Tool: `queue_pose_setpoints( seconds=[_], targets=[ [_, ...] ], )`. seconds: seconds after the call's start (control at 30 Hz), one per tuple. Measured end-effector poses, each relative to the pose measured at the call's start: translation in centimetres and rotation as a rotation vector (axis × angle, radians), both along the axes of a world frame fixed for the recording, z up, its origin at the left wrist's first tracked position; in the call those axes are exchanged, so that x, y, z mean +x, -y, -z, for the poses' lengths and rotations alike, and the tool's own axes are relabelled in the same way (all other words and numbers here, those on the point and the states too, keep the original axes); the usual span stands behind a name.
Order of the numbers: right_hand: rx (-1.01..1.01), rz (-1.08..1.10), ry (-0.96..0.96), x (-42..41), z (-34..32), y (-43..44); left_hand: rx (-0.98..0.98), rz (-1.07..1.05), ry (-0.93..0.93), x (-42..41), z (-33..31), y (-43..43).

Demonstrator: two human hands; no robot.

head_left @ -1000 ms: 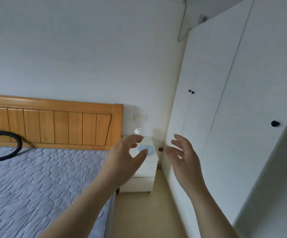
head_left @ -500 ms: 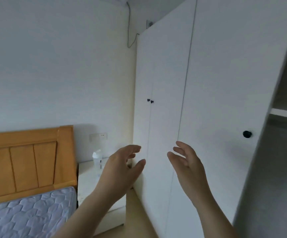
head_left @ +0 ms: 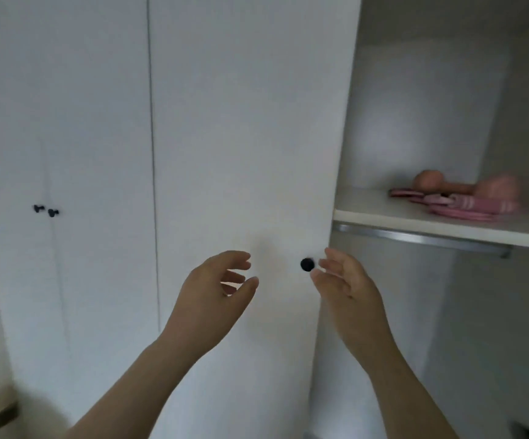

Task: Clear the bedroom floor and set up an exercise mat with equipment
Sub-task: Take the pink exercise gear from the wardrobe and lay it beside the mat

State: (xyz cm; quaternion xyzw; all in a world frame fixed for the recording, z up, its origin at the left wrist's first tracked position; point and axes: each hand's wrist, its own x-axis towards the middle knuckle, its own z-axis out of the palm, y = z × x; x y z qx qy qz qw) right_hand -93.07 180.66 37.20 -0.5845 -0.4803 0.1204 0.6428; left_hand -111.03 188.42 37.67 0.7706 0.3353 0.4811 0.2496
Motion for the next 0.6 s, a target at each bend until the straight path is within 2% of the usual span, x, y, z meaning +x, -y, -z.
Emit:
queue_pose_setpoints(
  seconds=[0.3,0.6],
  targets=[
    [0.04,0.427,0.037,5.9,-1.0,5.4,0.049,0.487,0.033,10.9,-1.3,-1.7],
    [0.126,0.582,0.076,10.8,-3.0,9.7,0.131,0.652,0.068,18.7,-4.1,0.8]
  ],
)
